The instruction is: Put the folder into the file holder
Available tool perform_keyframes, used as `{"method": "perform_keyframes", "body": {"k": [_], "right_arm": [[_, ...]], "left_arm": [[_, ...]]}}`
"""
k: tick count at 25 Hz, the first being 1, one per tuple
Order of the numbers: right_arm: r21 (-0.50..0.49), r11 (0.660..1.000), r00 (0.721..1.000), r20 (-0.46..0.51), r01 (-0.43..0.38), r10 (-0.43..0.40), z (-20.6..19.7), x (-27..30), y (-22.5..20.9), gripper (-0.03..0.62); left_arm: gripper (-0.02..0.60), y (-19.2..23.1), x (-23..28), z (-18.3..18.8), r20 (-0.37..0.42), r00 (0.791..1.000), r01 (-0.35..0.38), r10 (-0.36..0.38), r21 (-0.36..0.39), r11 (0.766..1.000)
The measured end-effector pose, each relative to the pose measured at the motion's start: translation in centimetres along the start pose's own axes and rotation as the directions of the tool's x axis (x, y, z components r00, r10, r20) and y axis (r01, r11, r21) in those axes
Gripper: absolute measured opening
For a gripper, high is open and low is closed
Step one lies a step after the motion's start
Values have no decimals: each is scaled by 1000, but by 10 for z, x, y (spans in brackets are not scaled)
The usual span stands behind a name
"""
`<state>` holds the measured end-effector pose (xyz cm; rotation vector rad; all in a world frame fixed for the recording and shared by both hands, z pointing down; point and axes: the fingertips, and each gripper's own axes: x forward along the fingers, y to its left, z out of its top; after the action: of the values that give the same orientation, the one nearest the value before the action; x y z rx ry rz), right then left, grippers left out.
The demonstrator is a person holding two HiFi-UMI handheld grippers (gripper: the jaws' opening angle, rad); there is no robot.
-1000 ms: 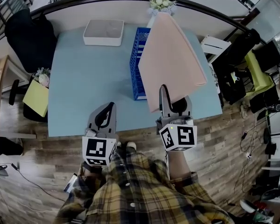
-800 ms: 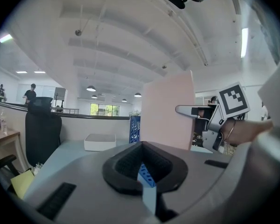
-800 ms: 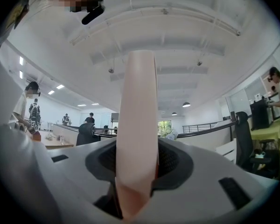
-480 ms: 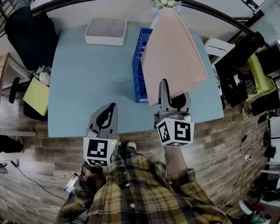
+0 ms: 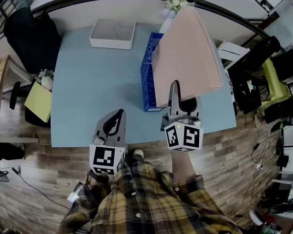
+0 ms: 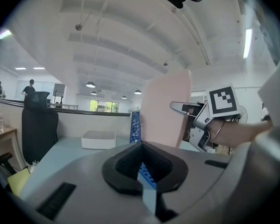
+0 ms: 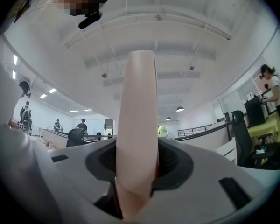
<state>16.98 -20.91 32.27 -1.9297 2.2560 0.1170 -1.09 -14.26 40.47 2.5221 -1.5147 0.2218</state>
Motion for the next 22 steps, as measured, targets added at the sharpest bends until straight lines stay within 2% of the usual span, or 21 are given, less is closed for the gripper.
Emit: {"method": "perform_keyframes", "body": {"k": [11, 22], "right_arm": [[16, 1000, 1000, -15, -1, 2, -21, 15, 2, 166], [12, 1000, 997, -75, 0, 0, -48, 19, 2, 166]], "left_arm": [[-11, 8, 19, -8, -36, 999, 17, -17, -13, 1000], [-11, 17, 27, -14, -50, 999, 7, -8, -25, 1000]]}}
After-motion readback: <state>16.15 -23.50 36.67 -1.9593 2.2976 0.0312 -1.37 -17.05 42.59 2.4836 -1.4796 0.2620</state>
